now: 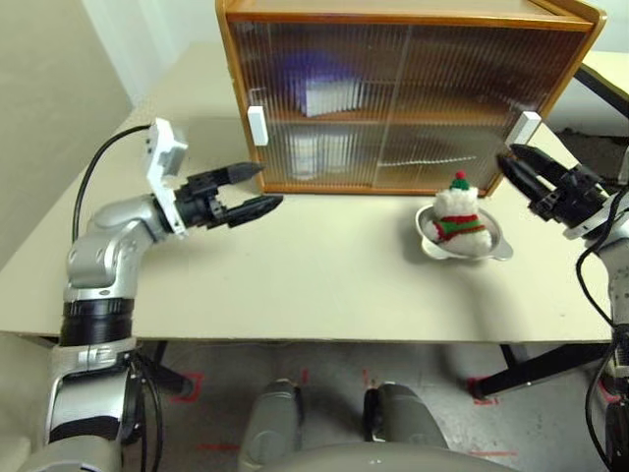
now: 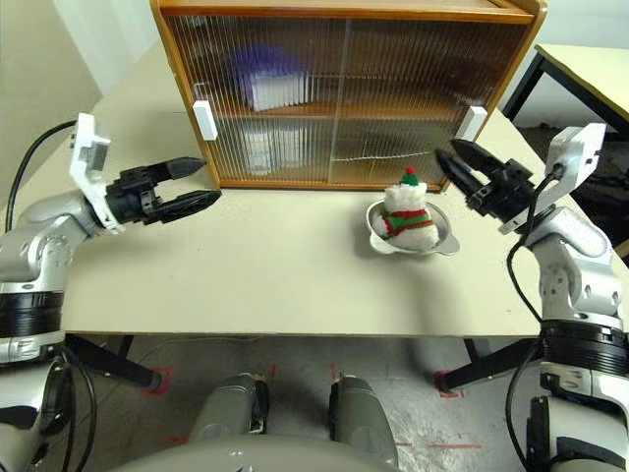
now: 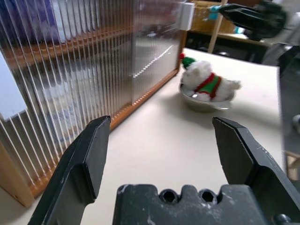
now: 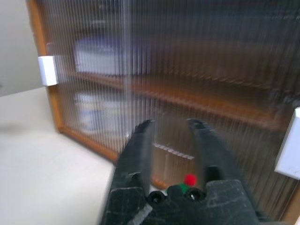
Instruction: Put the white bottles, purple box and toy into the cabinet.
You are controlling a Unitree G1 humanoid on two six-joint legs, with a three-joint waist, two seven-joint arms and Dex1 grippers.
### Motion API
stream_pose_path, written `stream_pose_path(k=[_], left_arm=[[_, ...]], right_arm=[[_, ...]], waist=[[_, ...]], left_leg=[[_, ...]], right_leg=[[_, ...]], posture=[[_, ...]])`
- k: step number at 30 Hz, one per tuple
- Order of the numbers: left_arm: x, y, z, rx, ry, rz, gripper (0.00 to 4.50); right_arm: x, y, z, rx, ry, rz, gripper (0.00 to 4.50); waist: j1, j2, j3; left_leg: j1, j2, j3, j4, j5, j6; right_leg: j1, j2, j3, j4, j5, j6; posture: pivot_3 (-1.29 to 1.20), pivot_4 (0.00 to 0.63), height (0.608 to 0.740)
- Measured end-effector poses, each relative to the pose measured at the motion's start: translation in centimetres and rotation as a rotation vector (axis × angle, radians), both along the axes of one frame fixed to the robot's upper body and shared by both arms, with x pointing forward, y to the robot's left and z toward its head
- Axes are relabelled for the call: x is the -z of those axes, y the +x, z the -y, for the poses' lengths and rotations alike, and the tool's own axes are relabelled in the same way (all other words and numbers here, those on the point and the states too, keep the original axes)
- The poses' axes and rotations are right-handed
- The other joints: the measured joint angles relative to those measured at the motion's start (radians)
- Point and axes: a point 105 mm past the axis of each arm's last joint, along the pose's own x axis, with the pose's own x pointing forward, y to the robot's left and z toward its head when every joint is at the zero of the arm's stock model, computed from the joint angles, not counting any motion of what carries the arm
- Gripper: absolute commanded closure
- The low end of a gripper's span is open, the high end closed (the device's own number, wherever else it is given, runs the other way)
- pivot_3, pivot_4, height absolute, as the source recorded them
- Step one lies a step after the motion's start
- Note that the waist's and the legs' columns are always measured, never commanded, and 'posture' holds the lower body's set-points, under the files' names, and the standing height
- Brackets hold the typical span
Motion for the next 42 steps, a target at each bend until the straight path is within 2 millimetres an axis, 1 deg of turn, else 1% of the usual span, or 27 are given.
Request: stream_pose_path(k=[2, 3, 6, 9, 13, 16, 19, 23, 28, 31, 37, 42], left_arm=[[-0.2, -0.8, -0.5, 0.029, -0.019, 0.025, 0.00], [0.0, -1.2, -0.8, 0.039, -0.013, 0.039, 0.00], [0.7, -1.8, -0.8, 0.060, -0.028, 0.064, 0.00], [0.6, -2.2, -0.4, 0.078, -0.055, 0.101, 0.00], [0.6, -2.6, 0.2, 0.088, -0.079, 0.131, 0.00], [0.3, -2.5, 0.2, 0.077, -0.079, 0.156, 0.00], [0.3, -2.5, 0.2, 0.071, -0.079, 0.158, 0.00], [0.8, -2.6, -0.1, 0.065, -0.073, 0.142, 0.00], [1.1, -2.8, 0.0, 0.072, -0.070, 0.135, 0.00], [1.3, -2.9, -0.1, 0.071, -0.072, 0.127, 0.00], [1.9, -3.2, -0.6, 0.060, -0.061, 0.104, 0.00], [1.6, -3.2, -0.9, 0.046, -0.051, 0.110, 0.00]], right_arm=[[-0.4, 0.9, 1.3, 0.092, 0.006, -0.011, 4.33], [-0.6, 1.2, 2.1, 0.141, 0.009, -0.016, 4.42], [-1.0, 2.0, 3.5, 0.245, 0.020, -0.026, 4.42], [-0.8, 2.6, 4.5, 0.322, 0.019, -0.040, 4.42], [-0.1, 3.5, 5.8, 0.419, 0.014, -0.074, 4.42], [-0.5, 4.2, 6.4, 0.477, -0.010, -0.065, 4.42], [-0.5, 4.5, 6.6, 0.507, -0.043, -0.059, 4.42], [0.2, 5.1, 6.7, 0.534, -0.071, -0.082, 4.42], [1.1, 5.8, 5.9, 0.516, -0.078, -0.114, 4.42], [1.7, 6.0, 5.8, 0.513, -0.071, -0.129, 4.42], [1.2, 6.9, 5.7, 0.512, -0.059, -0.114, 4.42], [1.2, 7.4, 5.3, 0.496, -0.052, -0.115, 4.42]], waist=[[0.000, 0.000, 0.000], [0.000, 0.001, 0.000], [0.001, 0.001, -0.001], [0.002, 0.000, -0.001], [-0.001, 0.001, -0.001], [-0.003, 0.001, 0.000], [-0.003, 0.001, 0.000], [-0.003, 0.002, 0.000], [-0.001, 0.002, 0.000], [0.000, 0.002, 0.000], [0.000, 0.002, 0.000], [-0.001, 0.003, 0.000]], left_leg=[[0.000, 0.000, 0.000, 0.000, 0.000, 0.000], [0.000, 0.000, 0.000, 0.000, 0.000, 0.000], [0.000, 0.001, 0.000, 0.000, 0.000, 0.000], [0.000, 0.000, 0.000, 0.000, 0.000, 0.000], [-0.001, 0.000, 0.000, 0.000, 0.000, 0.000], [0.000, 0.000, 0.000, 0.000, 0.000, 0.000], [0.000, 0.000, 0.000, 0.000, 0.000, 0.000], [0.000, 0.000, 0.000, 0.000, 0.000, 0.000], [0.000, 0.000, 0.000, 0.000, 0.000, 0.001], [0.000, 0.000, 0.000, 0.000, 0.000, 0.001], [0.000, 0.001, 0.000, 0.000, 0.000, 0.001], [0.000, 0.001, -0.001, 0.000, 0.000, 0.001]], right_leg=[[0.000, -0.001, 0.000, 0.000, 0.000, 0.000], [0.000, -0.002, 0.000, 0.000, 0.000, 0.000], [0.001, -0.002, 0.000, -0.001, 0.000, 0.000], [0.001, -0.002, 0.000, -0.001, 0.000, 0.001], [0.001, -0.002, 0.001, -0.001, -0.001, 0.001], [0.001, -0.001, 0.001, -0.001, -0.001, 0.001], [0.001, -0.001, 0.001, 0.000, -0.001, 0.001], [0.001, -0.001, 0.002, -0.001, -0.001, 0.001], [0.001, -0.001, 0.001, 0.000, -0.001, 0.001], [0.001, -0.001, 0.002, -0.001, -0.001, 0.001], [0.001, -0.001, 0.001, 0.000, -0.001, 0.001], [0.000, -0.001, 0.002, 0.000, -0.001, 0.001]], posture=[[0.11, 0.000, 0.740], [0.11, 0.000, 0.740], [0.11, 0.000, 0.740], [0.11, 0.000, 0.740], [0.11, 0.007, 0.740], [0.12, 0.016, 0.740], [0.12, 0.017, 0.740], [0.12, 0.018, 0.740], [0.15, 0.011, 0.740], [0.15, 0.005, 0.740], [0.17, 0.000, 0.740], [0.18, 0.000, 0.740]])
